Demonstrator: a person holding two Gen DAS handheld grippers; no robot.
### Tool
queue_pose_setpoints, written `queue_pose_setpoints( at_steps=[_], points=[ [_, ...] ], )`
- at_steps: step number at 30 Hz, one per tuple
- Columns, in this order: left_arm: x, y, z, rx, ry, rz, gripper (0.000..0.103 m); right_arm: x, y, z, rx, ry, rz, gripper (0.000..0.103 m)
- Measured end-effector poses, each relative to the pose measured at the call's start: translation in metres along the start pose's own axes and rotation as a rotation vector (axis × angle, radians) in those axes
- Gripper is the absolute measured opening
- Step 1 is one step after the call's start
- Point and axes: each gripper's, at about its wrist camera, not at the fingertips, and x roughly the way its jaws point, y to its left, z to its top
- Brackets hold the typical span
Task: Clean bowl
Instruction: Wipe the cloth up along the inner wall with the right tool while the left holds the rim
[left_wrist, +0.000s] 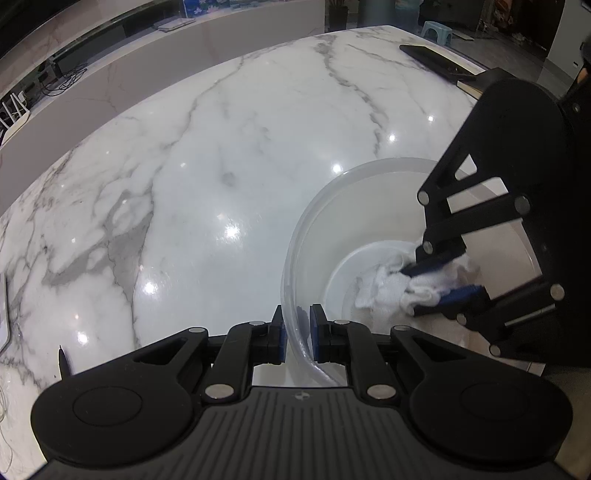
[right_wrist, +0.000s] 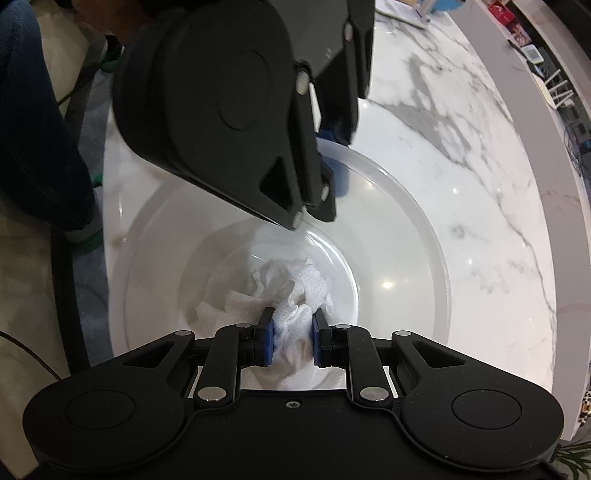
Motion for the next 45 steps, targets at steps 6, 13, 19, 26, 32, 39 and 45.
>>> queue_pose_setpoints(
  at_steps=[6, 13, 19, 26, 32, 39, 45],
  points=[
    [0.001, 0.001, -0.001, 0.002, 0.000, 0.000, 0.011, 0.005, -0.006, -0.001, 0.007, 0.000, -0.037, 0.017],
    [0.002, 0.002, -0.002, 0.004, 0.000, 0.000, 0.012, 0.012, -0.013, 0.000, -0.004, -0.027, -0.098, 0.017],
    [0.002, 0.002, -0.001, 0.005, 0.000, 0.000, 0.012, 0.015, -0.013, 0.004, -0.012, -0.054, -0.123, 0.017],
    [0.004, 0.002, -0.001, 0.007, 0.002, 0.000, 0.012, 0.010, -0.009, 0.003, -0.026, -0.095, -0.109, 0.017],
    [0.006, 0.001, -0.002, 0.015, 0.012, -0.004, 0.011, 0.006, -0.007, 0.006, -0.018, -0.102, -0.053, 0.017],
    [0.006, 0.001, -0.001, 0.012, 0.011, -0.009, 0.011, 0.000, -0.002, 0.004, -0.009, -0.093, 0.014, 0.018],
    [0.005, -0.001, -0.001, 0.012, 0.011, -0.008, 0.011, -0.002, 0.002, -0.001, -0.026, -0.062, 0.052, 0.018]
  ],
)
